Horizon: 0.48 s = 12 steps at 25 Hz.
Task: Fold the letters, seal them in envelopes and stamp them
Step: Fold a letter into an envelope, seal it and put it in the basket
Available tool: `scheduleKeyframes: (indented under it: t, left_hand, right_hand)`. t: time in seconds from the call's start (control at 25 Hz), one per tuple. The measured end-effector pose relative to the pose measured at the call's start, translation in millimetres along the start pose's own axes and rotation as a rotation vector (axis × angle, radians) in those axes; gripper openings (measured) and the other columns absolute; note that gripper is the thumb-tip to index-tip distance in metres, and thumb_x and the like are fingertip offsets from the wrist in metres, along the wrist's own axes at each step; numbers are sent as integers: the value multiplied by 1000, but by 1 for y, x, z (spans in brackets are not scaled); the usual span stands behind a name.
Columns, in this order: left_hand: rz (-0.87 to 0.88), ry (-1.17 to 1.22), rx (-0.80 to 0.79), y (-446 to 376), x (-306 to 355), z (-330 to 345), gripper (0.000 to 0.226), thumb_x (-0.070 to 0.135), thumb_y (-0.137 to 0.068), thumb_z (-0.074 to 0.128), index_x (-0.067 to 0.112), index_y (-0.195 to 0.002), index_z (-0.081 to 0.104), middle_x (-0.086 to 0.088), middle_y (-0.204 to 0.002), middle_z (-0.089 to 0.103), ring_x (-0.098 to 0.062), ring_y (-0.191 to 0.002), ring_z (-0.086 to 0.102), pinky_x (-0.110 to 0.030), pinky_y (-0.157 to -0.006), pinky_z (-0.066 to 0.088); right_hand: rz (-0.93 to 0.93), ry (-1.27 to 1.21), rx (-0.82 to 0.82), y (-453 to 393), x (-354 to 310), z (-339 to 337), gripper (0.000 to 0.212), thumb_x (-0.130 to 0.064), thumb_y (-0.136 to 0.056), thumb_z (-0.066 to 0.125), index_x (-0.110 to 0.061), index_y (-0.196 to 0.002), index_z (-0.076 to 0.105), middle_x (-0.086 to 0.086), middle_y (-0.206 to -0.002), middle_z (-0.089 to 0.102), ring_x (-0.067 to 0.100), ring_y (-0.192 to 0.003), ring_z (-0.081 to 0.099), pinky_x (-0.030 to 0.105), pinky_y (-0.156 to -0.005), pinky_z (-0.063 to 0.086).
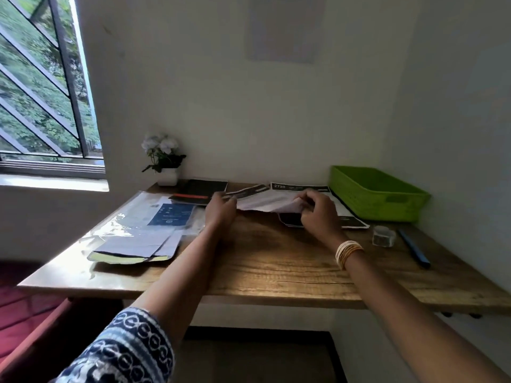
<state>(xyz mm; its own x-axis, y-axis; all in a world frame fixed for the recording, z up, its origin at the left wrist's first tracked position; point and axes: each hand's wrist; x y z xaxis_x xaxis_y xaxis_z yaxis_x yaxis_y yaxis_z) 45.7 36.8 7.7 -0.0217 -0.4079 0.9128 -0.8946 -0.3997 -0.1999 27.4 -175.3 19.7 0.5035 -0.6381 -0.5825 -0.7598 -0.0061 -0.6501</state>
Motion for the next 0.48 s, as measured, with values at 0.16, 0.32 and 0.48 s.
scheduleKeyframes:
  t: [0.16,0.32,0.48]
  left_hand:
    - [-121,-3,33,-3,-2,-5,66,36,-91,51,17,-148,23,-14,-135,53,-33,-120,52,-40,-96,40]
    - [-201,104,100,-7,-4,-8,73,28,-86,58,16,-148,20,-17,-134,52,-32,-118,52,-41,-92,42]
    - [-163,278,68,-4,-6,-9,67,11,-81,69,15,-140,38,-11,-125,57,-17,-95,58,-21,-63,46]
  right_hand:
    - [24,-29,93,-4,9,-9,28,14,-73,48,-12,-72,59,2,-74,61,16,-75,56,10,-63,38]
    - [133,-85,203,-4,24,-16,28,15,-68,45,-11,-64,55,9,-70,58,22,-71,53,24,-64,35]
    - [234,-176,222,-5,31,-21,26,3,-67,42,-17,-53,50,22,-71,63,25,-74,57,28,-67,39]
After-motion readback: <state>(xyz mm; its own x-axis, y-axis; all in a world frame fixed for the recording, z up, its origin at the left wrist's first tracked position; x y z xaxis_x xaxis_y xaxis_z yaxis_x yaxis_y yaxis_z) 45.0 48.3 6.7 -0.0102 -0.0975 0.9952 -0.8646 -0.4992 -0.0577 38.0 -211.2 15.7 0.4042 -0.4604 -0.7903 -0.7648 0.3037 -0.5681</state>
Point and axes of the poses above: each hand's wrist, its own y-axis away from the middle knuckle, its own z-axis out of the palm, x = y × z
